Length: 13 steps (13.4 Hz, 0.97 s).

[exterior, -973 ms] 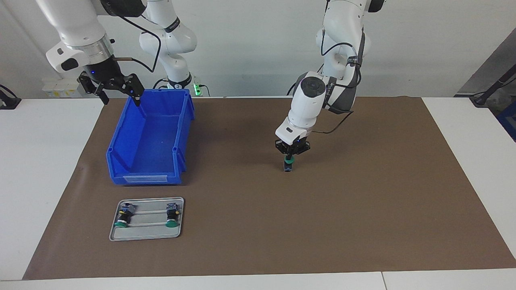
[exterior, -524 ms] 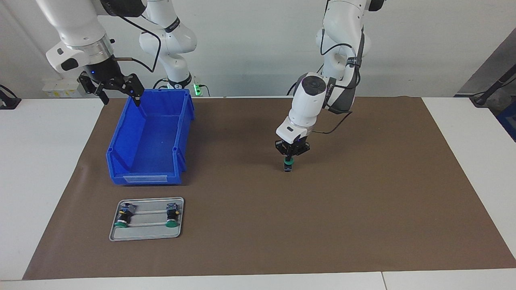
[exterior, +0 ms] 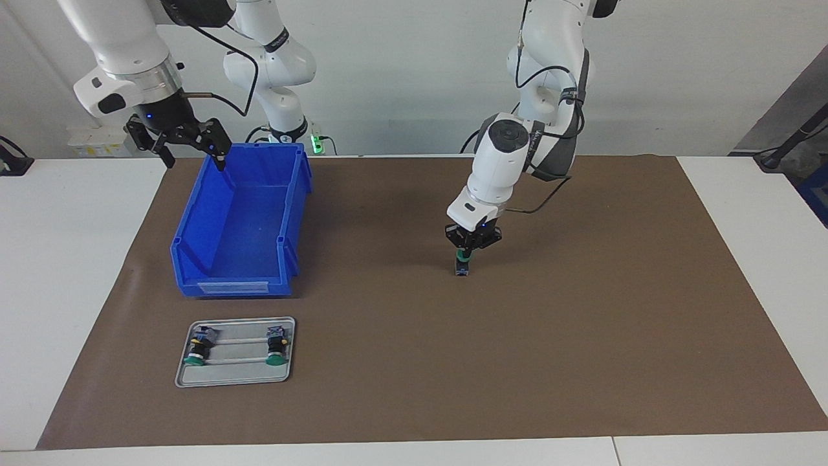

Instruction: Place and press button with both arms

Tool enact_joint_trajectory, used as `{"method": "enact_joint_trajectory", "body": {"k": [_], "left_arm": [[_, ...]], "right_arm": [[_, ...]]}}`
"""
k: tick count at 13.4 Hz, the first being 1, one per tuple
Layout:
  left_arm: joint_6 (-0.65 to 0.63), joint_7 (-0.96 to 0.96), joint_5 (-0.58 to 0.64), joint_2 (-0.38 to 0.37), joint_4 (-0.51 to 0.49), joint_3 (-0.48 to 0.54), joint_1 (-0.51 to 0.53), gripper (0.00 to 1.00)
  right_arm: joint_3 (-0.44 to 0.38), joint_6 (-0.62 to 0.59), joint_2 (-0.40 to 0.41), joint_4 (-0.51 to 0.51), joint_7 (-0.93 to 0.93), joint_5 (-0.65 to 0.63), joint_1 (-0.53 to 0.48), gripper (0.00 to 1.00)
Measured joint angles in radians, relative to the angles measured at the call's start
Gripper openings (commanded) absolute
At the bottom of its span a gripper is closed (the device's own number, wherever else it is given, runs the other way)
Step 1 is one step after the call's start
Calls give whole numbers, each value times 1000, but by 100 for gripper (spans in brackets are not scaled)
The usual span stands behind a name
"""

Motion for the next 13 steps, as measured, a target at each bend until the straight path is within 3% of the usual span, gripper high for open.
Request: {"method": "enact_joint_trajectory", "body": {"k": [3,7,10,13], "left_arm": [[-162,85,2,-23,122,5,81,11],[-298,270,2,-105,144,11,236,35],[-419,310,13,-163,176,13,321,38],[-653,311,49,-172,320,8,328,39]], "right_arm": [[0,0,0,0,0,0,0,100],[0,-5,-1,0,0,0,0,100],[2,29,-1,0,0,1,23,100],[11,77,34,3,121,16,144,100]]}}
